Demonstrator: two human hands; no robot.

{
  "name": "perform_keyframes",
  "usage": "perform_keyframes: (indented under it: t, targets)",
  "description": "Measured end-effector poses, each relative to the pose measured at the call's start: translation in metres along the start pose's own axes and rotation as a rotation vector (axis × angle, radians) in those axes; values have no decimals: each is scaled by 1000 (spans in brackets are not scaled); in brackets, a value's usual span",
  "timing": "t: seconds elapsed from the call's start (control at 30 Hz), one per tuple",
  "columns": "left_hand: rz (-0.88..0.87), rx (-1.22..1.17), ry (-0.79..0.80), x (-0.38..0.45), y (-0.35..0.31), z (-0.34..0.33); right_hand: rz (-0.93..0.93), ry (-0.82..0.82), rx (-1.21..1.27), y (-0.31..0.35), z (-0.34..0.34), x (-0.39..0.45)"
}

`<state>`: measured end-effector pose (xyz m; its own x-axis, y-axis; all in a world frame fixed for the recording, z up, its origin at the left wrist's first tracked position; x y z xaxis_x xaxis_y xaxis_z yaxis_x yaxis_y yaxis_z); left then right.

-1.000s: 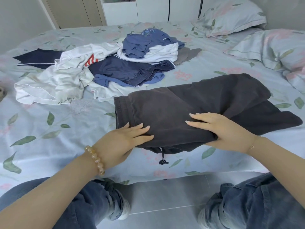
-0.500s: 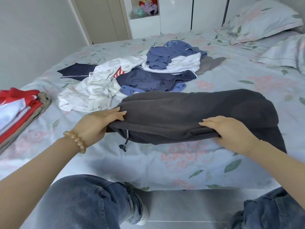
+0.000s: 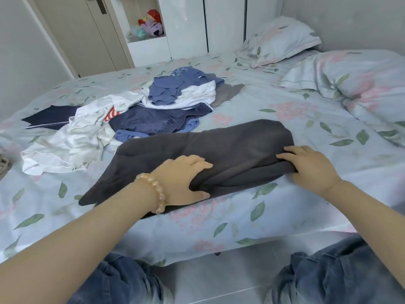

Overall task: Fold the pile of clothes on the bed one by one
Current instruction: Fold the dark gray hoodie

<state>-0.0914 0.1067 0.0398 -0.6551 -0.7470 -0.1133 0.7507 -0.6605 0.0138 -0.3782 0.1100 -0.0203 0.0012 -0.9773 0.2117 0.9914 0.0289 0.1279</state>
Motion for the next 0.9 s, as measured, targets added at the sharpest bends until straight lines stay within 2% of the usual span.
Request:
perform_keyframes:
  t: [0.07, 0.17, 0.23, 0.3, 0.37, 0.4, 0.5, 0.53, 0.57, 0.63, 0.7, 0.73, 0.83, 0.9]
  targets:
    - [-41, -41, 36, 35, -39, -19, -20, -37, 64, -9, 5, 0]
    - [-8, -61, 73, 83, -73, -42, 38, -189, 191, -15, 21, 6]
    - [29, -160, -9, 109, -80, -37, 82, -301, 252, -22, 39, 6]
    - [41, -266, -142, 125, -84, -24, 49, -385, 267, -36, 60, 5]
    - [-28, -314, -153, 131, -102, -20, -34, -428, 242, -55, 71, 0]
    - [-86, -285, -85, 131, -115, -24, -72, -357, 226, -63, 69, -2]
    - [-185, -69, 215, 125, -140, -53, -196, 219, 236, -84, 24, -19]
    - [-173, -76, 236, 127, -140, -51, -229, 341, 294, -87, 15, -28]
    - [-147, -151, 214, 133, -139, -43, -252, 378, 361, -90, 14, -33]
    - [-91, -347, 72, 153, -134, -22, -324, 293, 478, -98, 24, -35]
    - [-90, -337, -91, 175, -135, -6, -453, 148, 601, -113, 31, -30]
    - [-99, -298, -112, 185, -138, -6, -522, 93, 679, -120, 31, -27]
    - [-50, -187, -37, 207, -141, -27, -642, -1, 858, -128, 24, -16]
    - [-33, -203, -149, 213, -138, -26, -622, 0, 914, -125, 19, -7]
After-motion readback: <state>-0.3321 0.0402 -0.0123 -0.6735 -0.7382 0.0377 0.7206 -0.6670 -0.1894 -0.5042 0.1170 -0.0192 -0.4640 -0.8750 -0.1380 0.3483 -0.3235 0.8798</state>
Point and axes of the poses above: each hand's wrist, its own x-axis towards the middle knuckle, its own z-axis out of the back of the hand, y = z × x, the point moved 8 cm from there along x, towards the middle knuckle, and after that the axes turned 2 degrees about -y, right-handed, at the moved point
